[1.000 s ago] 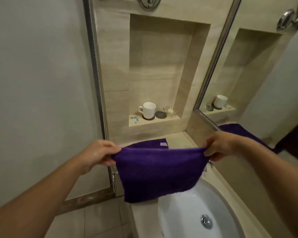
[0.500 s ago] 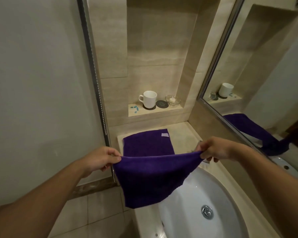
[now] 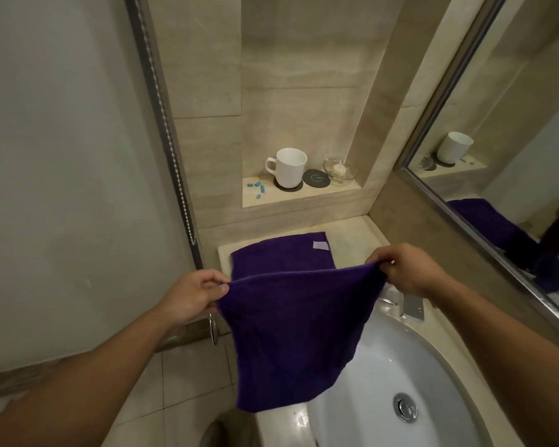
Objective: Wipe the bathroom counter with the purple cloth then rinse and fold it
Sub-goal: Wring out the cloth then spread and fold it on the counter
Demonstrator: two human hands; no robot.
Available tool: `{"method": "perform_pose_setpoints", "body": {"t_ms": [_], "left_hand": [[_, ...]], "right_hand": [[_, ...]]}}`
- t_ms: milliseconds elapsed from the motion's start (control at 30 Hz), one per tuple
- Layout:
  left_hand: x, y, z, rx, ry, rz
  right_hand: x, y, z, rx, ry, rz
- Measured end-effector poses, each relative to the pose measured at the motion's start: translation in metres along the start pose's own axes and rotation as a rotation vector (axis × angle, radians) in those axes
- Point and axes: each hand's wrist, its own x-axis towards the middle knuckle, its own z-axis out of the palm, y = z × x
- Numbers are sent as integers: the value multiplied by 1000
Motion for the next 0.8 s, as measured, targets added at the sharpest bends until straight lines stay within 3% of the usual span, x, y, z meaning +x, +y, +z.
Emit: {"method": "perform_pose_setpoints", "body": {"t_ms": [400, 800], "left_hand": [[107, -11, -13, 99, -59, -177], [187, -30, -12, -269, -37, -468]], "right_hand": [[117, 10, 15, -23, -48, 2], [214, 12, 49, -27, -144, 46]]}}
